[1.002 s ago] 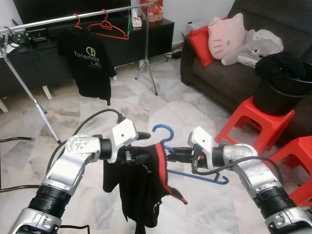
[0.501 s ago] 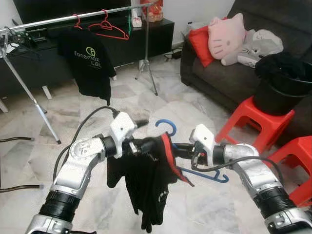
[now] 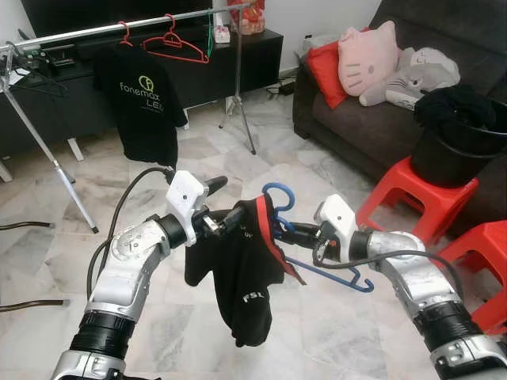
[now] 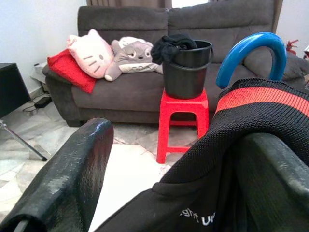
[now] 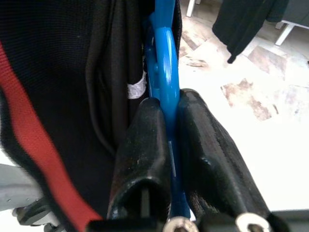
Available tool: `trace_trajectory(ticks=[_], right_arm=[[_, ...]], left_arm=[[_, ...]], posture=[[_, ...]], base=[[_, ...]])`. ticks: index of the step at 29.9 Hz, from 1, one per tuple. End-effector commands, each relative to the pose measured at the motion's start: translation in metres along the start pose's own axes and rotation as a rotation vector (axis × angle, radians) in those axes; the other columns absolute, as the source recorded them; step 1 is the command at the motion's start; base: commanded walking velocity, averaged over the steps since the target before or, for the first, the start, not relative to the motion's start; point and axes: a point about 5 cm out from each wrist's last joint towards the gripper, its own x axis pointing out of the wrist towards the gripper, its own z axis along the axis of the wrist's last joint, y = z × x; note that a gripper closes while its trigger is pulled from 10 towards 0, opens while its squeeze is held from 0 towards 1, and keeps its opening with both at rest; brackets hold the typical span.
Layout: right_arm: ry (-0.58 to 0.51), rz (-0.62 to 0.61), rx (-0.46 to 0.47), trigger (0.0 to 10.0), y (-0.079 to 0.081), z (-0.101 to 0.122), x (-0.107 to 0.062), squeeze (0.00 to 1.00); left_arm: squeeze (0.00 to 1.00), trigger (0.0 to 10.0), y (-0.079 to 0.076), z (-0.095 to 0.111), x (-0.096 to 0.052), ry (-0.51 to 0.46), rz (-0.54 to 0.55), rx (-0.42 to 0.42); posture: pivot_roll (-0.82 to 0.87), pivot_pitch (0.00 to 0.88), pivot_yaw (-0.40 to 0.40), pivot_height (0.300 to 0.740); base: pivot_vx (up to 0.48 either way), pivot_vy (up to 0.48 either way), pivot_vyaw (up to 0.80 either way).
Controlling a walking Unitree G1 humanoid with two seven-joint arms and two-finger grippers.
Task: Hang hanger
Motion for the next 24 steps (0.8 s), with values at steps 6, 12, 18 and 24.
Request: trace_trajectory(ticks=[6, 12, 18, 24], right_arm=[[-0.034, -0.068, -0.018, 0.0, -0.012, 0.009, -0.004, 0.00], [-0.034, -0.094, -0.013, 0.0, -0.016, 0.009, -0.002, 0.00], [-0.035, -0.101, -0.012, 0.0, -0.017, 0.009, -0.001, 0.00], [-0.035, -0.105, -0.014, 0.0, -0.018, 0.008, 0.000, 0.00]], left_arm=[[0.00, 0.0, 0.006, 0.012, 0.003, -0.106, 0.050, -0.047], [0.00, 0.0, 0.004, 0.012, 0.006, -0.138, 0.062, -0.094], [0.00, 0.0, 0.002, 0.019, 0.006, -0.205, 0.045, -0.176], [0.00, 0.0, -0.012, 0.016, 0.004, -0.164, -0.084, -0.188]], posture=[[-0.02, 0.000, -0.059, 0.740], [-0.02, 0.000, -0.059, 0.740], [-0.01, 0.000, -0.063, 0.740], [-0.01, 0.000, -0.063, 0.740]], base=[[0.000, 0.000, 0.00], [0.000, 0.000, 0.00], [0.000, 0.000, 0.00], [0.000, 0.000, 0.00]])
